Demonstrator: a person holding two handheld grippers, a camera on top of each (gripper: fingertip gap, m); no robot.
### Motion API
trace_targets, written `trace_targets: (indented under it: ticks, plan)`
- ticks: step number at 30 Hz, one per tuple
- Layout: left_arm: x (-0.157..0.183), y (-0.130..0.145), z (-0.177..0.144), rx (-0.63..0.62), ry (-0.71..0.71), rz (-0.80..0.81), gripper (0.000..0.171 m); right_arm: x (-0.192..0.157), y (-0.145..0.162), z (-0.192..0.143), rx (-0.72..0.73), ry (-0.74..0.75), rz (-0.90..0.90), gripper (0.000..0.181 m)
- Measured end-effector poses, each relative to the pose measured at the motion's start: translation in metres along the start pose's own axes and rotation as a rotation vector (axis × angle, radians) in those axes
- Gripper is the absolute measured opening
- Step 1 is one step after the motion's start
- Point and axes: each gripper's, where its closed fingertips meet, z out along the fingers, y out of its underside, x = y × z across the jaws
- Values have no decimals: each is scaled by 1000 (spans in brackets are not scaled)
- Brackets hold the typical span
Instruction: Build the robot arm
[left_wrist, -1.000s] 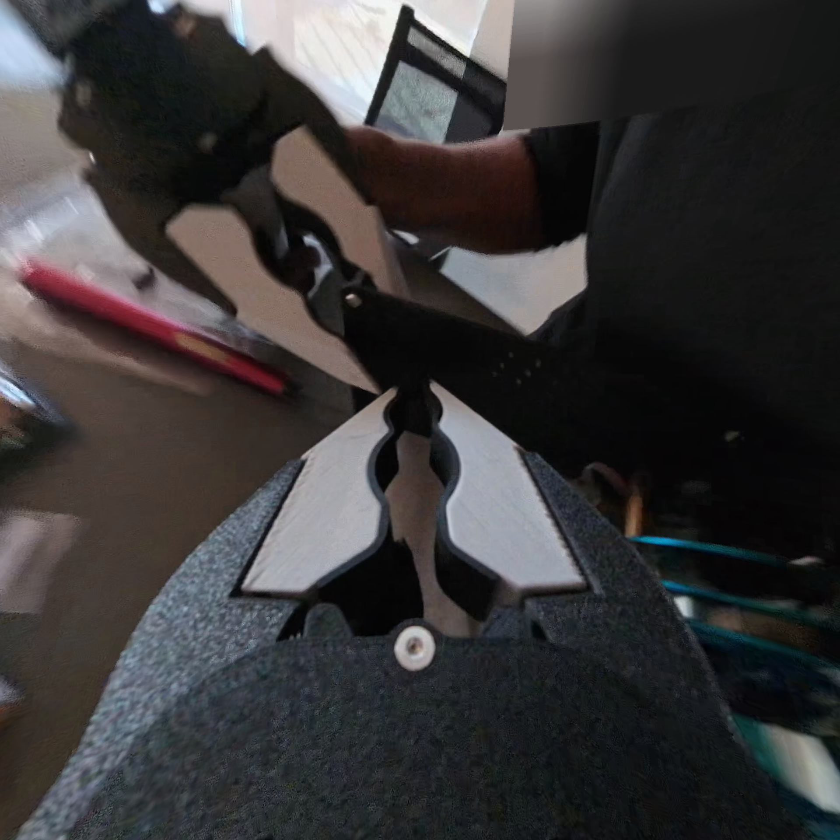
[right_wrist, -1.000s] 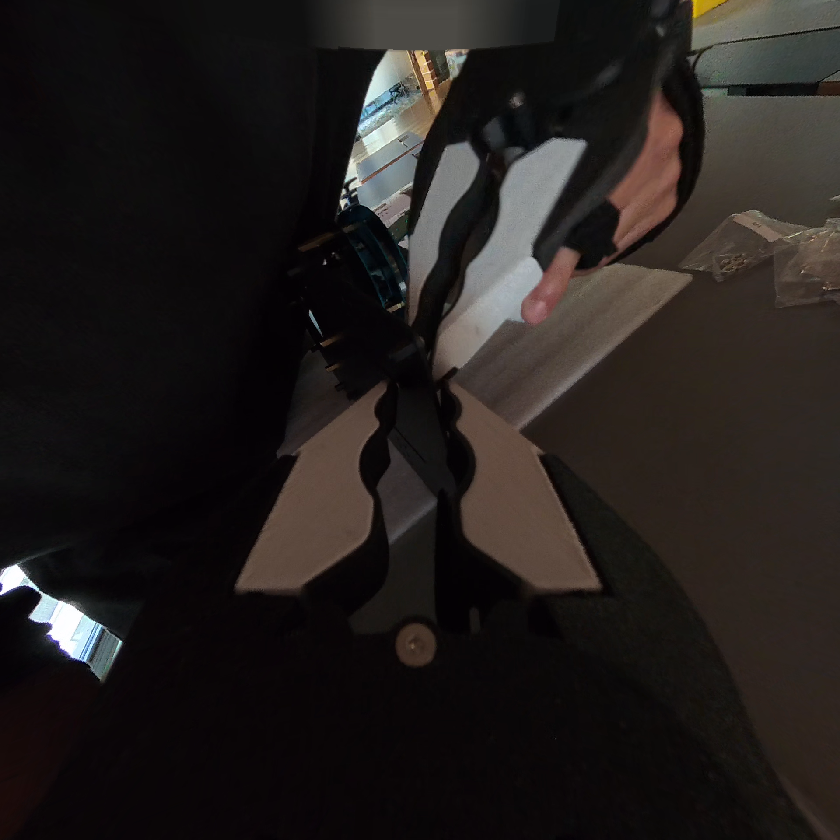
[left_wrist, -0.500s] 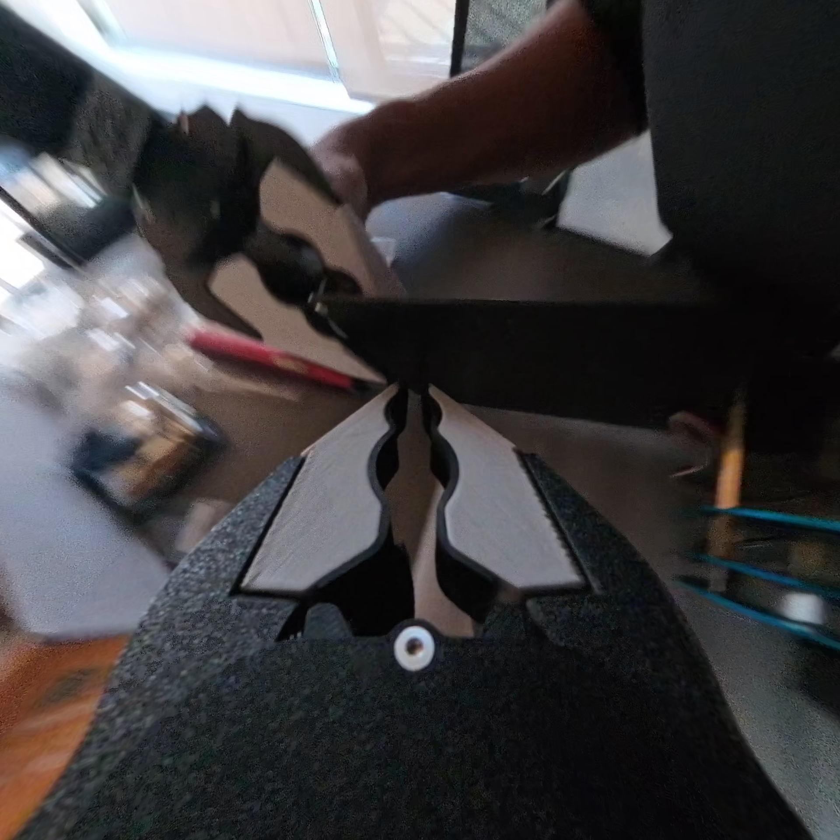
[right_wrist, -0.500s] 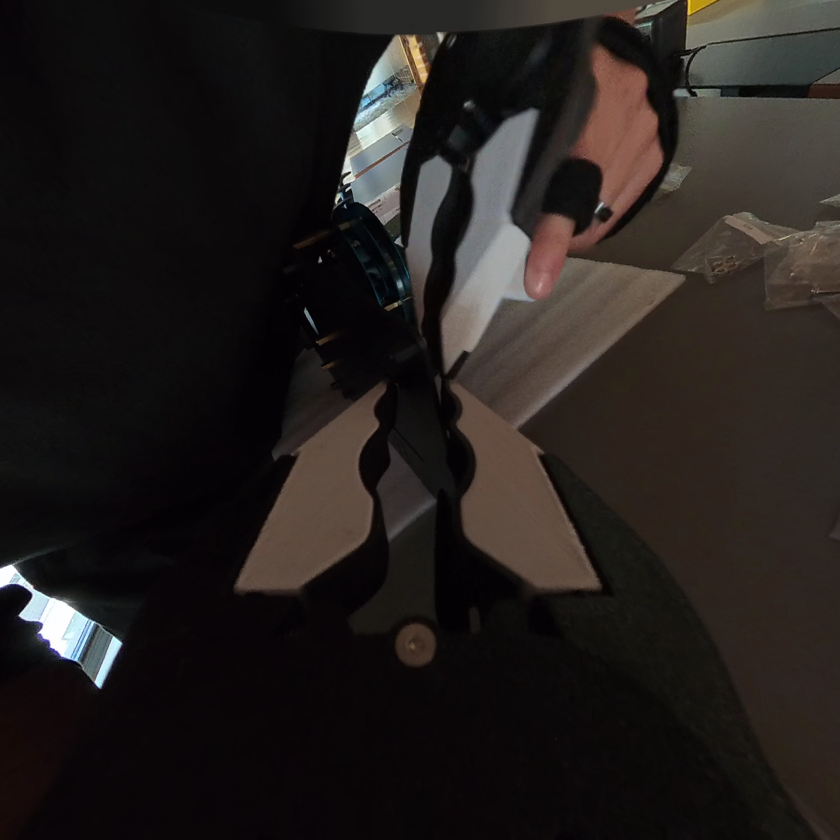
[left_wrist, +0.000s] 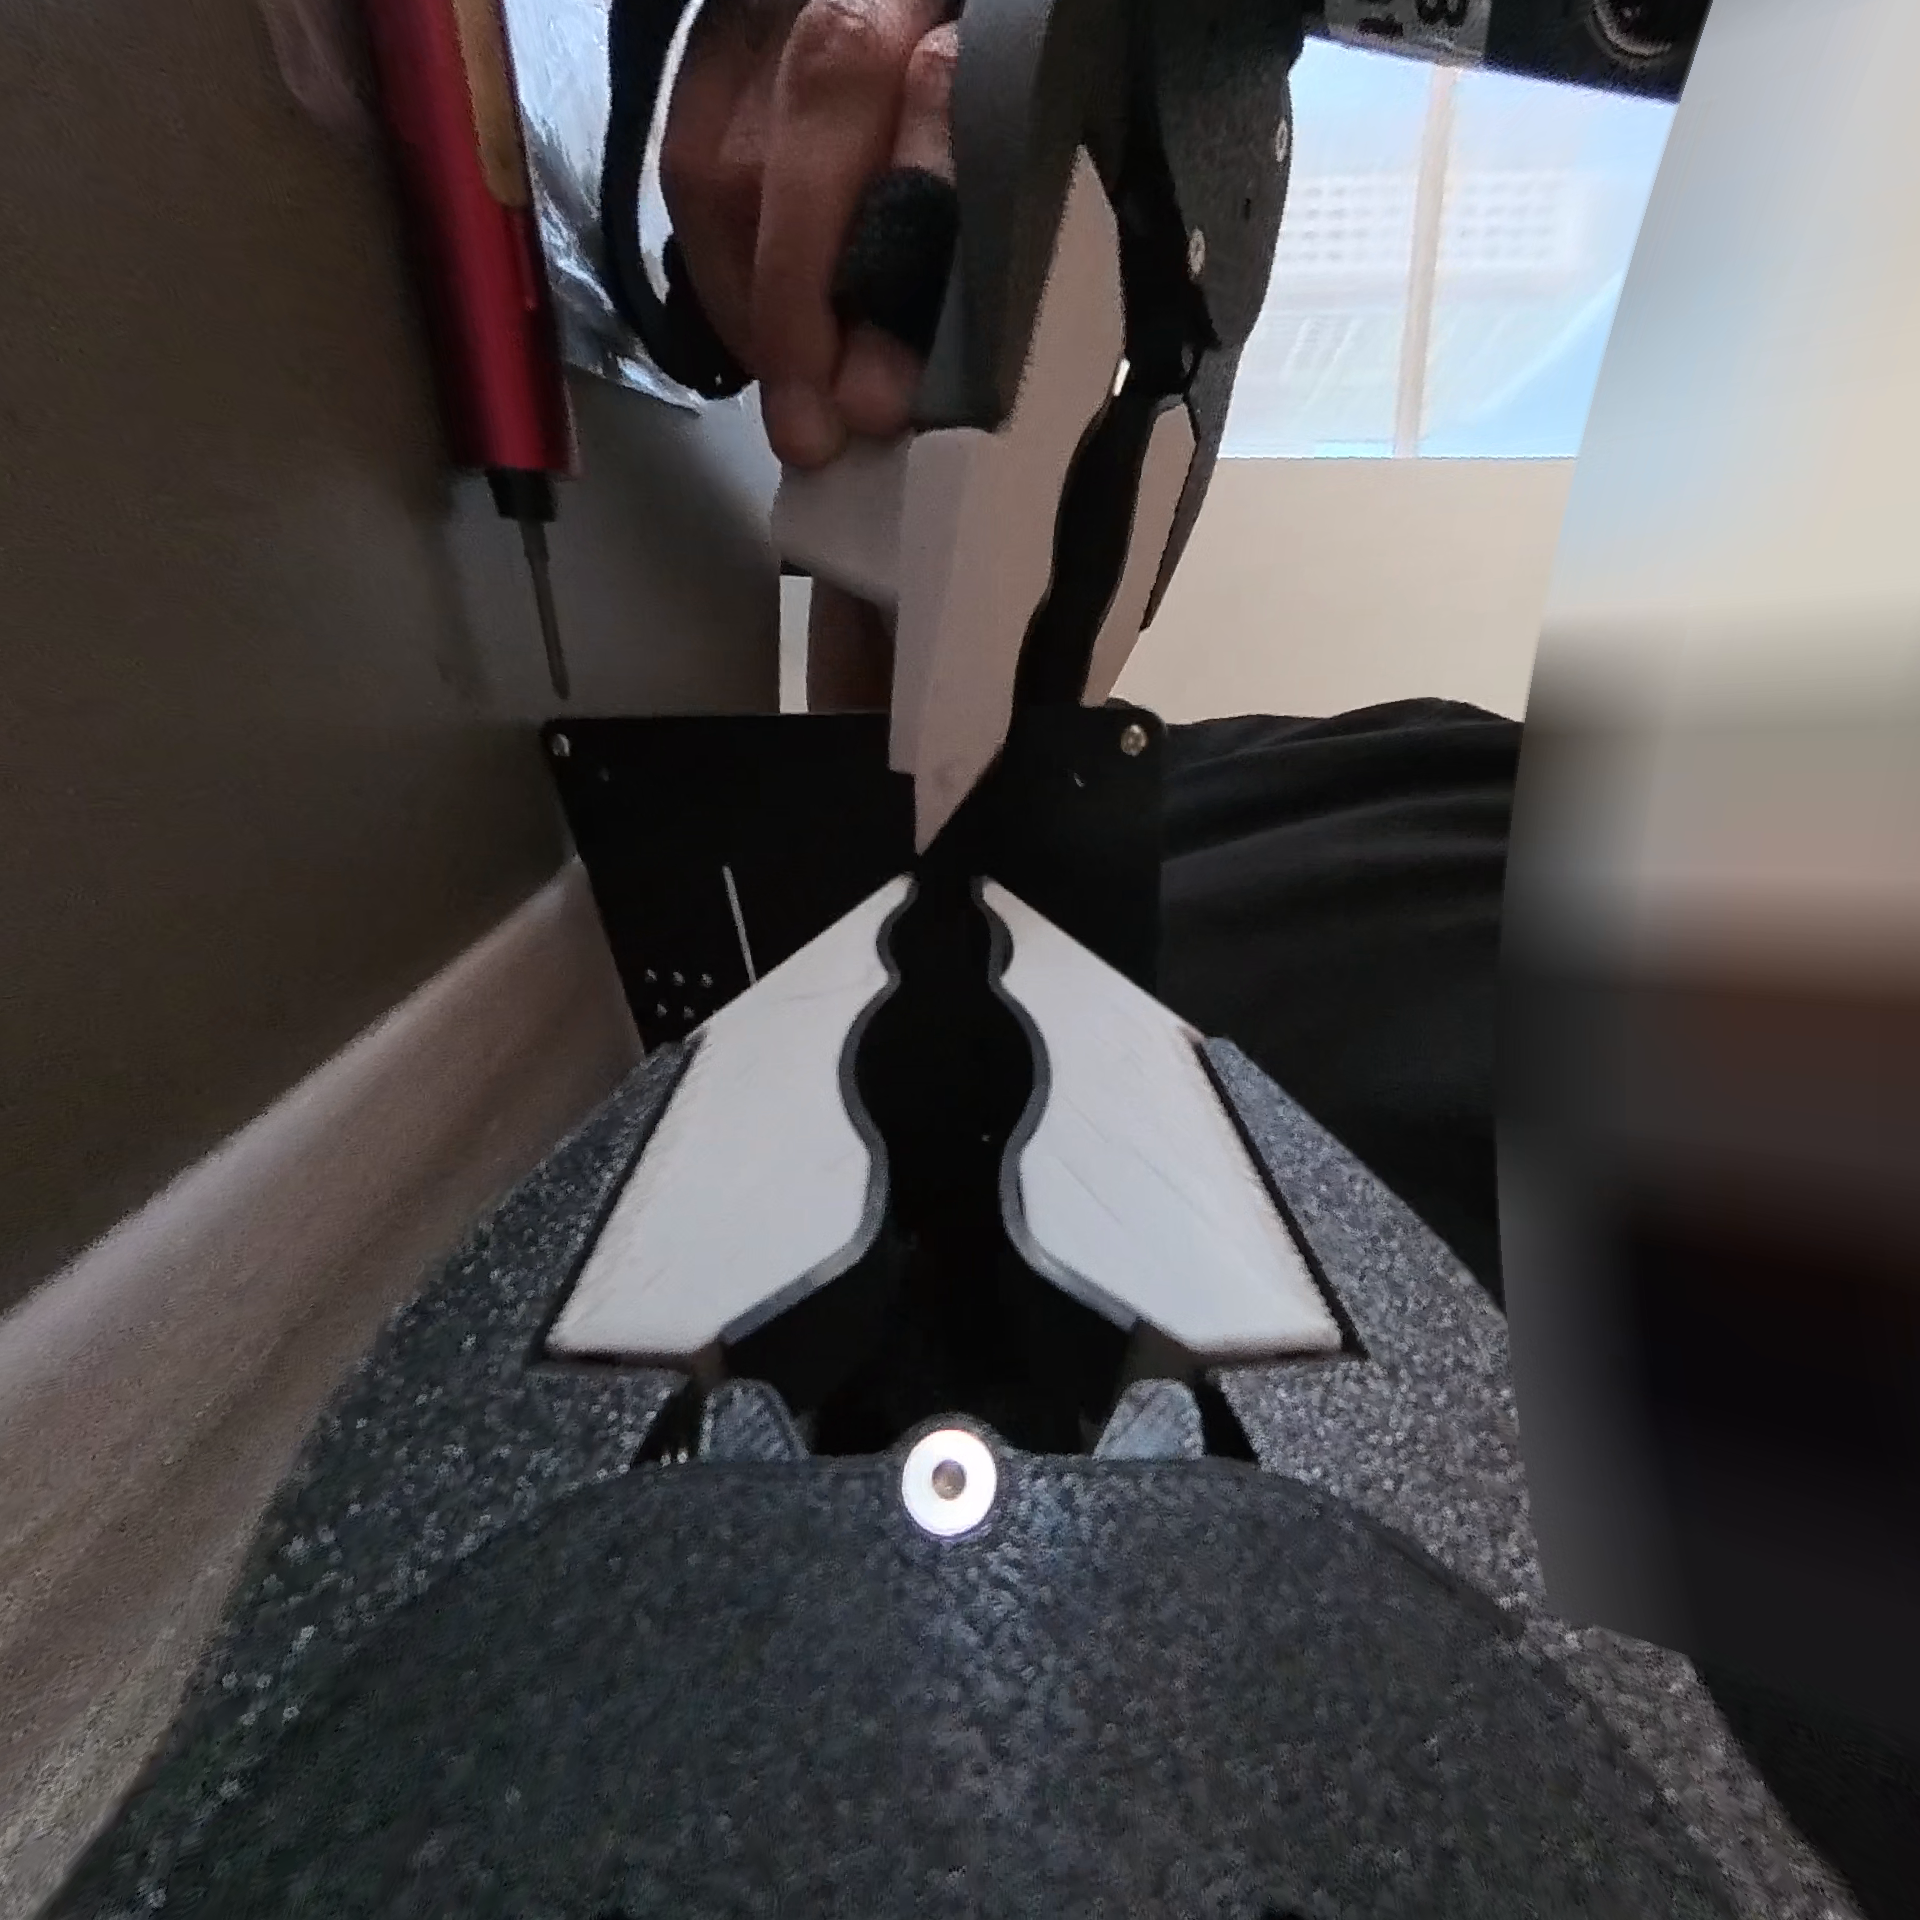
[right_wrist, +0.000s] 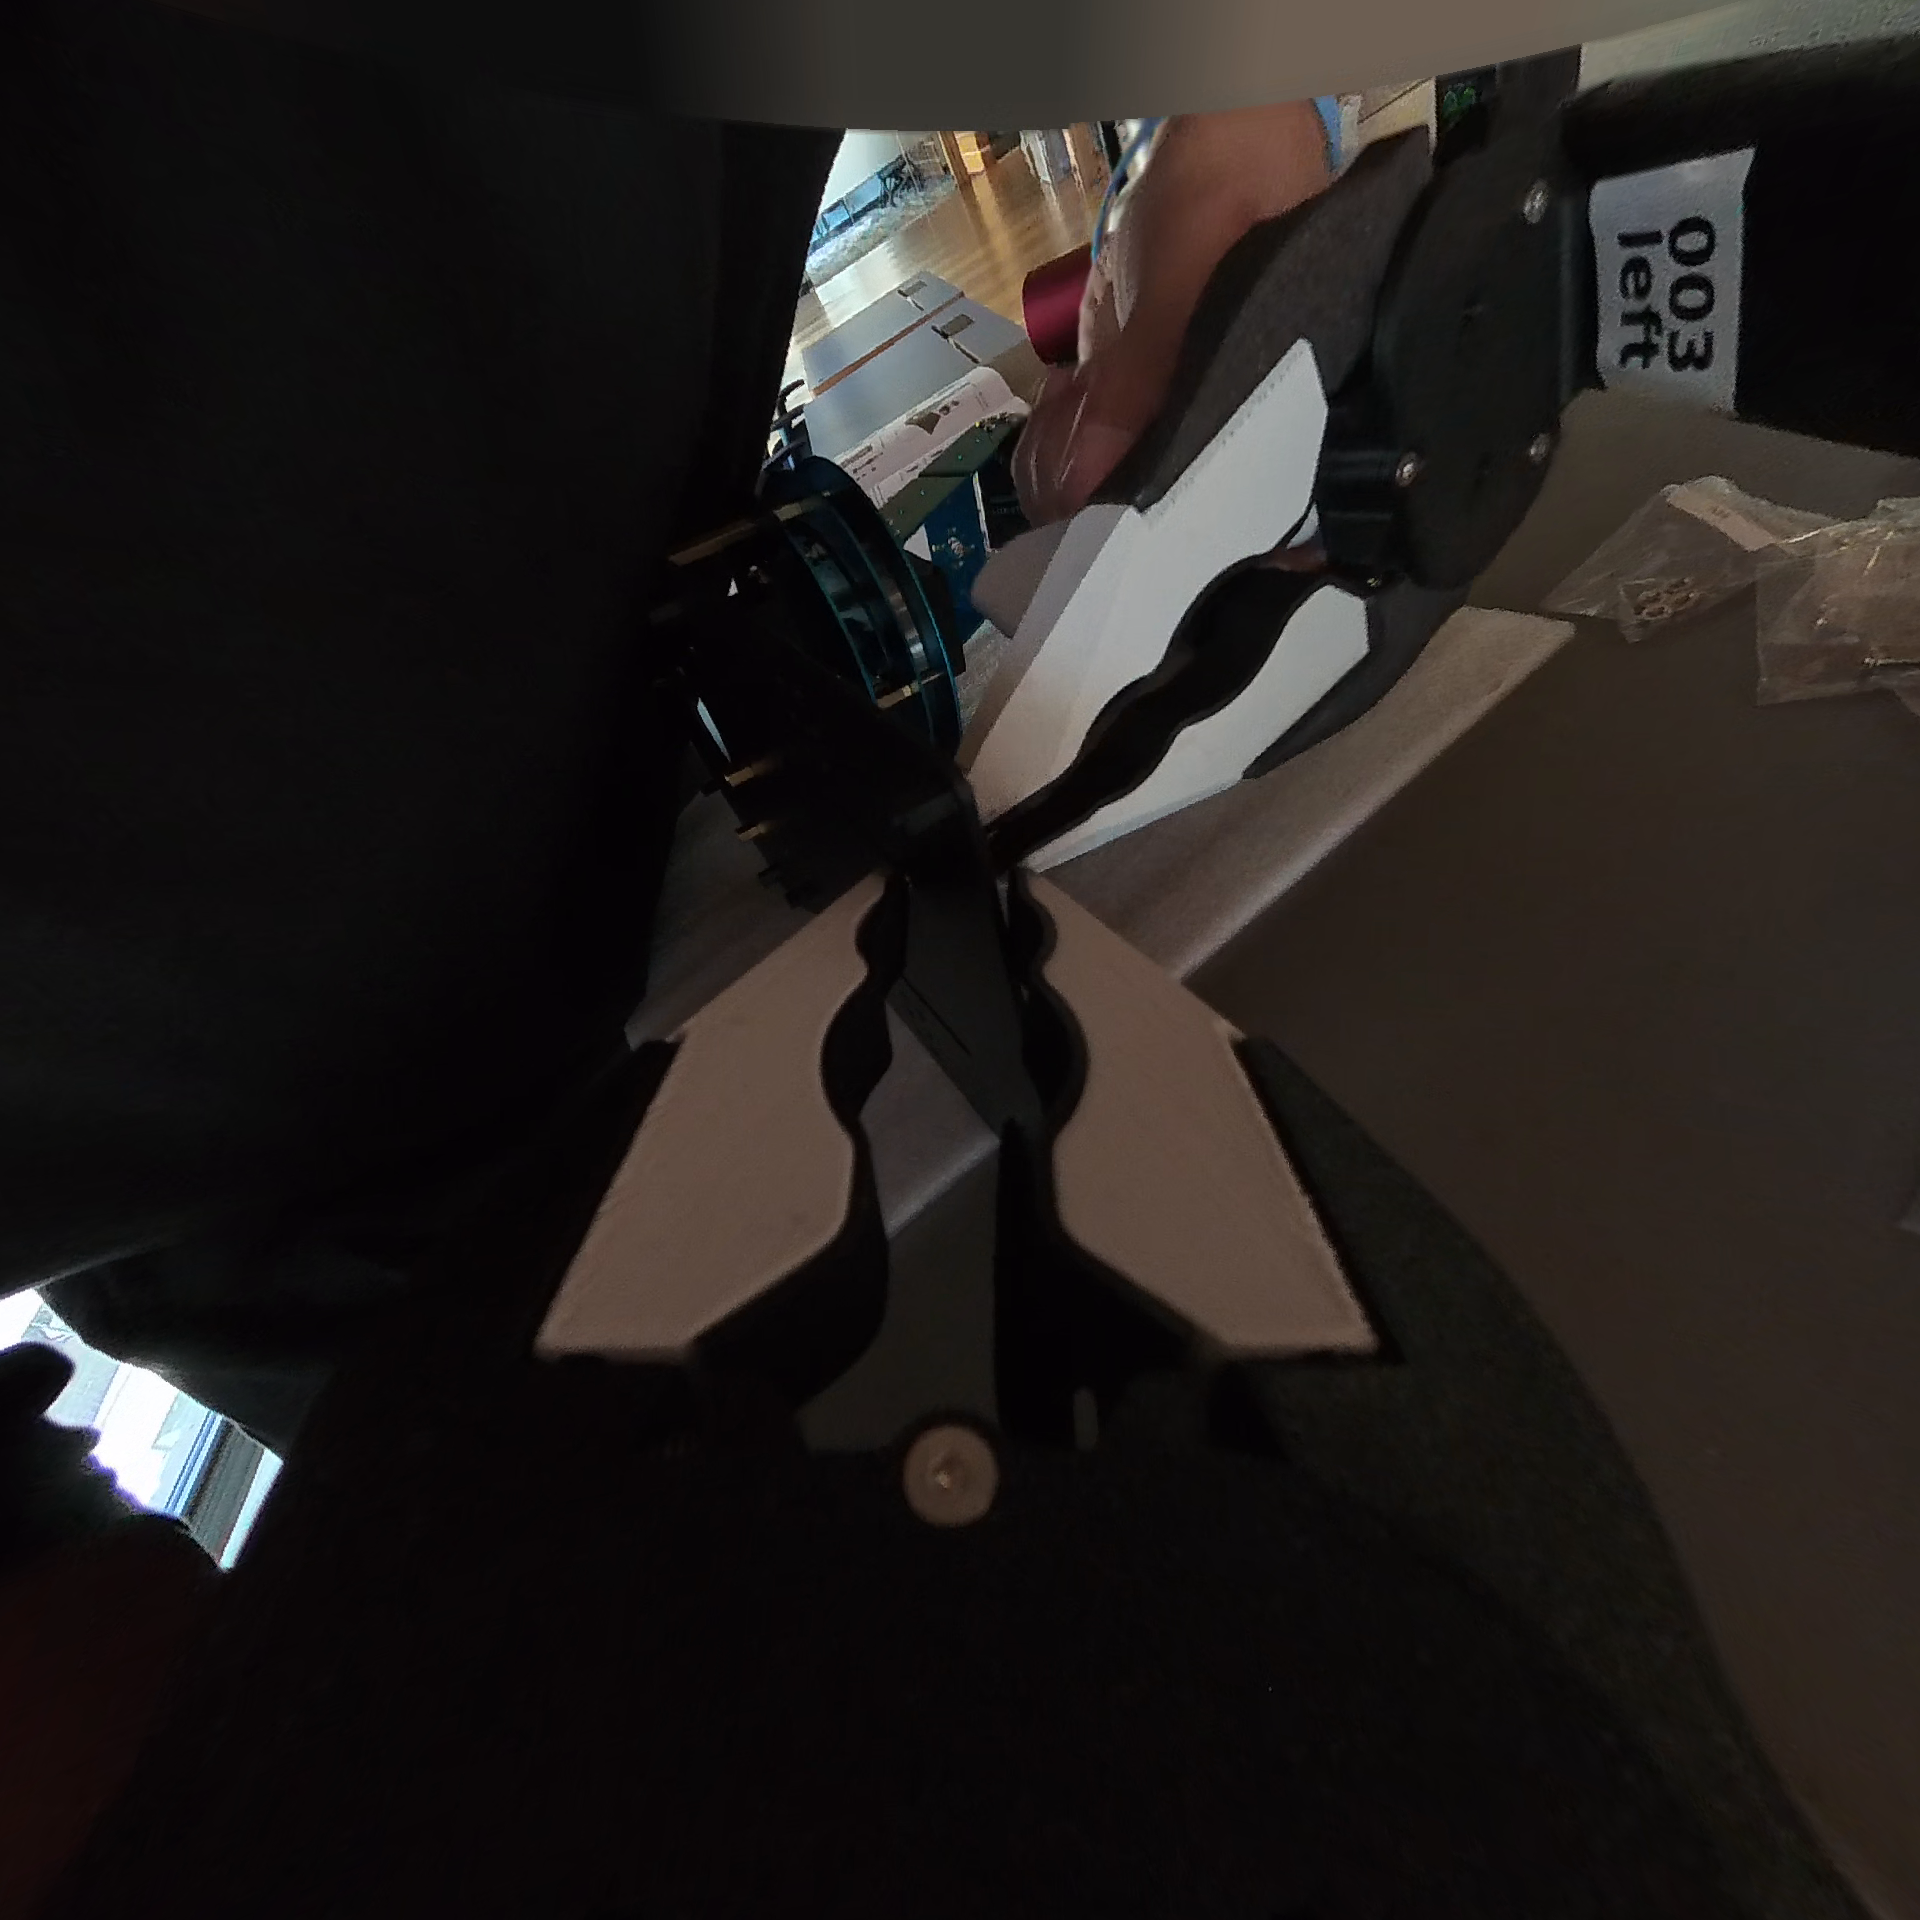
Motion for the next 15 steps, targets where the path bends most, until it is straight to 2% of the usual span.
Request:
trace_targets:
  ticks: [2, 11, 15]
  plan:
    - [0, 1, 0, -3, -19, 90, 6, 0, 0, 0, 3, -5, -2, 18]
    - [-1, 4, 0, -84, -251, 920, 7, -1, 0, 0, 8, -23, -2, 17]
    - [-3, 5, 0, -115, -348, 1218, 5, -1, 0, 0, 9, -22, -2, 17]
